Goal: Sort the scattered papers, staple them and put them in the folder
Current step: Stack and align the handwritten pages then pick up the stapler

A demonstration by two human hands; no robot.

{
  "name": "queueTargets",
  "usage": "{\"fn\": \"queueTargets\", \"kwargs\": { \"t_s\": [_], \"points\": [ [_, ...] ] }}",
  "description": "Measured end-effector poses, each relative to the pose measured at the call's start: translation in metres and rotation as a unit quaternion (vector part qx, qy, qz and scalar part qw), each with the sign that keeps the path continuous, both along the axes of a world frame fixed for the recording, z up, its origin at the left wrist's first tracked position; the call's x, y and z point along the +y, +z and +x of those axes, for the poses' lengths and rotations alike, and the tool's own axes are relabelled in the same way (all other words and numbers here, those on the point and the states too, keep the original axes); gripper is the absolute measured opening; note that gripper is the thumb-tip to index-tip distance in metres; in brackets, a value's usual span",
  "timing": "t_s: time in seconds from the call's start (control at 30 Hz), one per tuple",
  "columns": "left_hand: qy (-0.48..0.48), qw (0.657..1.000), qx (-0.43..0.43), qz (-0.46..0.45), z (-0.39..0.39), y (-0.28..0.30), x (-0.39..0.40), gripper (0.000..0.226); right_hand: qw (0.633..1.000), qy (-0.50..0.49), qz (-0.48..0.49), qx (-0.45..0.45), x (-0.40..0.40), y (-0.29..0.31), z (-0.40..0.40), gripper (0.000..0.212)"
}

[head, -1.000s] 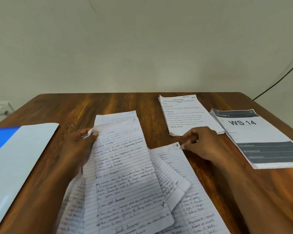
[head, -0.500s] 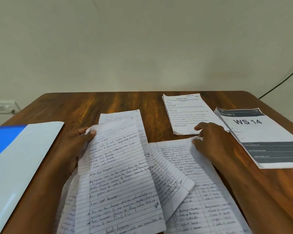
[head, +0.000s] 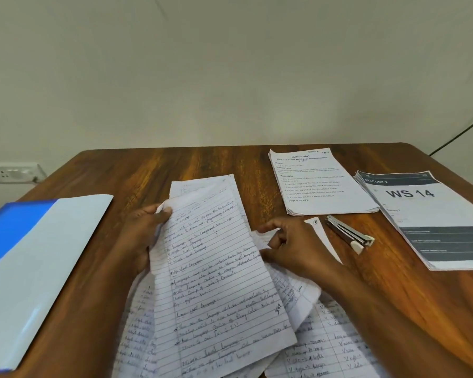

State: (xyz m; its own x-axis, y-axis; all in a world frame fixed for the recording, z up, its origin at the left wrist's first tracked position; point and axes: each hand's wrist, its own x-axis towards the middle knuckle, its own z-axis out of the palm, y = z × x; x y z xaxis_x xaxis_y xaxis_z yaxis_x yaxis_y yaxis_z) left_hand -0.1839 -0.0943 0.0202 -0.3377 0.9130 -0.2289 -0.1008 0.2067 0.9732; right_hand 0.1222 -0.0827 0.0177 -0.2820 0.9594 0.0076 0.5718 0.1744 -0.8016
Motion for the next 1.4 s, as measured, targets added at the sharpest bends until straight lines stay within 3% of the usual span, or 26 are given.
{"fn": "queueTargets", "kwargs": {
  "t_s": [0.3, 0.5, 0.63, 0.97, 1.17, 1.33, 1.4],
  "points": [
    [-0.058, 0.998, 0.019, -0.026, -0.019, 0.006, 0.005, 0.024, 0.978, -0.129, 0.099, -0.132, 0.031, 0.015, 0.058, 0.036],
    [-0.084, 0.996, 0.017, 0.004, -0.021, 0.003, 0.006, 0.024, 0.962, -0.169, 0.148, -0.157, 0.034, 0.014, 0.075, 0.041],
    [-0.044, 0.998, 0.006, 0.052, -0.006, -0.004, 0.003, 0.016, 0.955, -0.176, 0.187, -0.151, 0.031, 0.019, 0.069, 0.037],
    [0.03, 0.975, 0.161, 0.147, 0.02, -0.015, 0.011, 0.01, 0.957, -0.107, 0.21, -0.169, 0.025, 0.026, 0.064, 0.043],
    [0.07, 0.989, 0.02, 0.132, 0.02, -0.018, 0.027, 0.01, 0.948, -0.007, 0.238, -0.21, 0.018, 0.016, 0.041, 0.052],
    [0.047, 0.988, -0.125, 0.079, 0.01, -0.013, 0.03, 0.017, 0.946, 0.14, 0.263, -0.131, 0.003, 0.01, 0.023, 0.021],
    [0.03, 0.991, -0.125, 0.048, -0.004, -0.005, 0.026, 0.023, 0.933, 0.202, 0.273, -0.12, -0.005, 0.011, 0.012, 0.023]
  ]
}}
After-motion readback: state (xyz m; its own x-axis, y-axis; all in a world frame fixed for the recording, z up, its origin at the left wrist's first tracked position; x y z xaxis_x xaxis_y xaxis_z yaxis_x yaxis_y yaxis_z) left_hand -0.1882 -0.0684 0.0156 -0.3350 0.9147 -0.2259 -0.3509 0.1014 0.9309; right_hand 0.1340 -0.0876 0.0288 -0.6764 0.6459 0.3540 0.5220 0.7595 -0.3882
